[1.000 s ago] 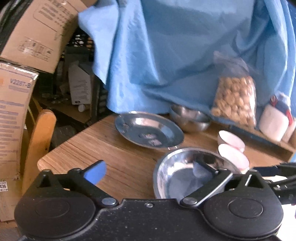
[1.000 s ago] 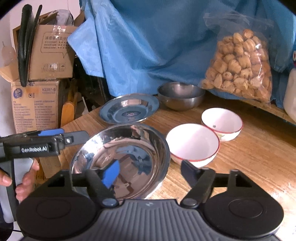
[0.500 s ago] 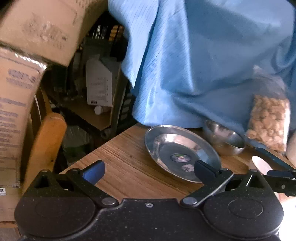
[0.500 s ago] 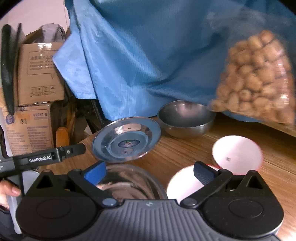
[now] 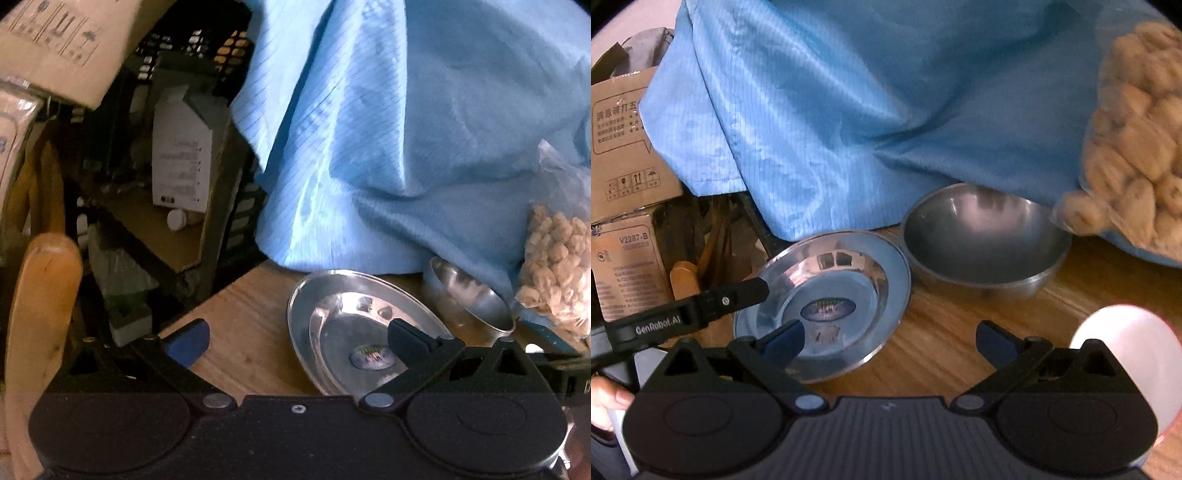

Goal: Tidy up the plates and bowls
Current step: 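Close both grippers on the rim of the steel dish with the logo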

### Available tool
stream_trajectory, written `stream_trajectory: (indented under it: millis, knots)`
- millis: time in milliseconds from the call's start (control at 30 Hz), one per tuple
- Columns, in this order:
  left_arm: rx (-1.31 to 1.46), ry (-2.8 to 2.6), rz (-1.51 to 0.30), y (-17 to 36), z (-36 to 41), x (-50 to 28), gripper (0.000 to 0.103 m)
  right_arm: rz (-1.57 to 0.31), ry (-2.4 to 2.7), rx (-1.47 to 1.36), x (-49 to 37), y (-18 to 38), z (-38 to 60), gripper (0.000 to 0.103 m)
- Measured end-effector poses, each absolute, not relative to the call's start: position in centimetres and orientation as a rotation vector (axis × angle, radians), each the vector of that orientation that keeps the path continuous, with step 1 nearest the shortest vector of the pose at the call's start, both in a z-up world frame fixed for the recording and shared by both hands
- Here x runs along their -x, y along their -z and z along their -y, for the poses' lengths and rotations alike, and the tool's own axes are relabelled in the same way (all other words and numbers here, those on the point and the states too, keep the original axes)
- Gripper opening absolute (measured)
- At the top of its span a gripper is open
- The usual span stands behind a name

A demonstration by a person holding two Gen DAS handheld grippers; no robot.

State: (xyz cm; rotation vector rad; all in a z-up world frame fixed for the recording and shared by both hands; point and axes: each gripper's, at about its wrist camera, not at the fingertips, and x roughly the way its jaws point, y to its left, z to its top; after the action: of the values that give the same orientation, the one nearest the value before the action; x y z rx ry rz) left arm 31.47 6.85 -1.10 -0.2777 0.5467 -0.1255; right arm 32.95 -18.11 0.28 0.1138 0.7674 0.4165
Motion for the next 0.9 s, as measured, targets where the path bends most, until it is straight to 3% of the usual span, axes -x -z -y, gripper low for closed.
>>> stream_trajectory:
  millis: [133, 200, 333, 467, 633, 833, 900]
  knots:
    - [0.284, 0.149, -0.554, 1.1, -7.0, -32.1, 0.102, -0.785, -0.420, -0.079, -33.9, -0.2, 17.6, 0.094]
    - [0.280, 0.148, -0.552, 1.1, -7.0, -32.3, 0.101, -0.802, -0.434, -0.061, -34.4, -0.1, 17.3, 0.082]
    - [0.272, 0.159, -0.573, 1.2, -7.3, -32.7, 0.085, -0.816, -0.453, -0.042, -35.0, 0.2, 16.9, 0.073]
    - [0.282, 0.176, -0.579, 1.2, -7.5, -32.8, 0.073, -0.834, -0.478, -0.041, -35.6, 0.4, 16.6, 0.058]
    - [0.268, 0.192, -0.592, 1.3, -7.2, -32.8, 0.042, -0.851, -0.476, -0.026, -36.1, 0.6, 16.5, 0.045]
    - [0.274, 0.193, -0.614, 1.5, -7.2, -33.1, 0.020, -0.875, -0.486, -0.064, -36.5, 0.9, 17.2, 0.032]
    - [0.273, 0.188, -0.618, 1.5, -7.3, -33.2, 0.018, -0.872, -0.482, -0.075, -36.5, 0.9, 17.3, 0.029]
